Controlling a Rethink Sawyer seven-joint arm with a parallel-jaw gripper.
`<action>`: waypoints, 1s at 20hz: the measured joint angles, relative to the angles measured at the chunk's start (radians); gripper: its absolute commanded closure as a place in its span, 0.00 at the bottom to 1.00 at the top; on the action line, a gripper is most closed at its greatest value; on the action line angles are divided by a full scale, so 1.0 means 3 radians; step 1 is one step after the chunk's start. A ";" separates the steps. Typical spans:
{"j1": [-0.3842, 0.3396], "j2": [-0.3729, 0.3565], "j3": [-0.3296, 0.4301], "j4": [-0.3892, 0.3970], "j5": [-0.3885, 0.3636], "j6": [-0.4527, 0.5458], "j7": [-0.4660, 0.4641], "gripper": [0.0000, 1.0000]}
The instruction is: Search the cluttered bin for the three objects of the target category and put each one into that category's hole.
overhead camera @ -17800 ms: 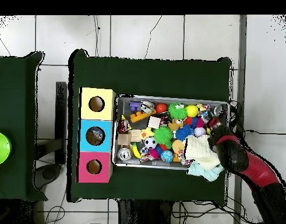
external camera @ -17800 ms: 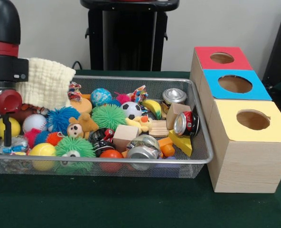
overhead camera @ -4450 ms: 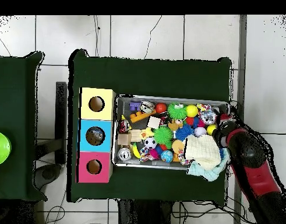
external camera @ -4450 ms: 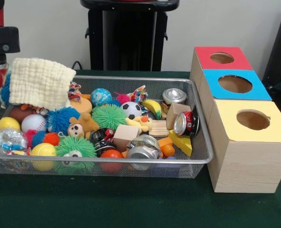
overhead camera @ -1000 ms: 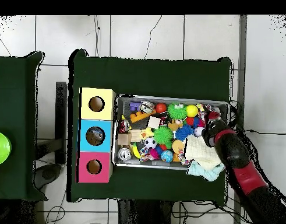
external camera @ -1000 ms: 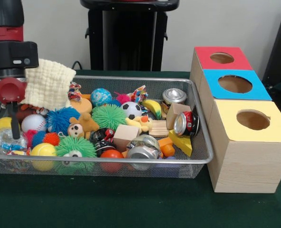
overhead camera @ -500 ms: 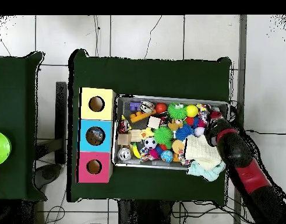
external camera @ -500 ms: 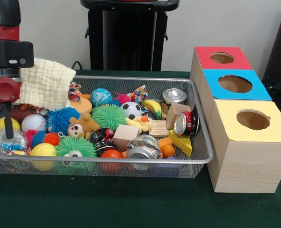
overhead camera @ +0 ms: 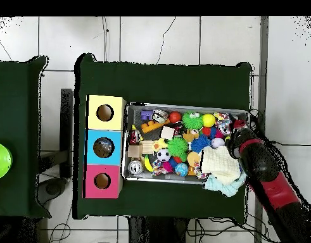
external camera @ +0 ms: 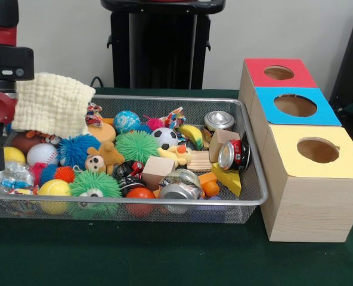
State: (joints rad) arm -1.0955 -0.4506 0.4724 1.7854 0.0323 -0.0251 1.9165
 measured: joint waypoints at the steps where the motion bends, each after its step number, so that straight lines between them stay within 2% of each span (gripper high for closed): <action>1: -0.0001 0.0016 -0.0005 -0.0024 -0.0007 0.0000 0.0000 0.00; 6: 0.0069 0.0069 -0.0105 -0.0131 -0.0007 0.0108 0.0000 0.00; 10: 0.0326 0.0042 -0.0403 -0.0237 0.0024 0.0646 0.0000 0.00; 14: 0.0438 0.0042 -0.0498 -0.0275 0.0024 0.1040 0.0000 0.00; 16: 0.0470 0.0040 -0.0511 -0.0276 0.0024 0.1189 0.0000 0.00; 20: 0.0483 0.0031 -0.0513 -0.0275 0.0023 0.1260 0.0000 0.00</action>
State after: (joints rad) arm -0.9506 -0.4413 0.3185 1.7029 0.0393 0.3529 1.9165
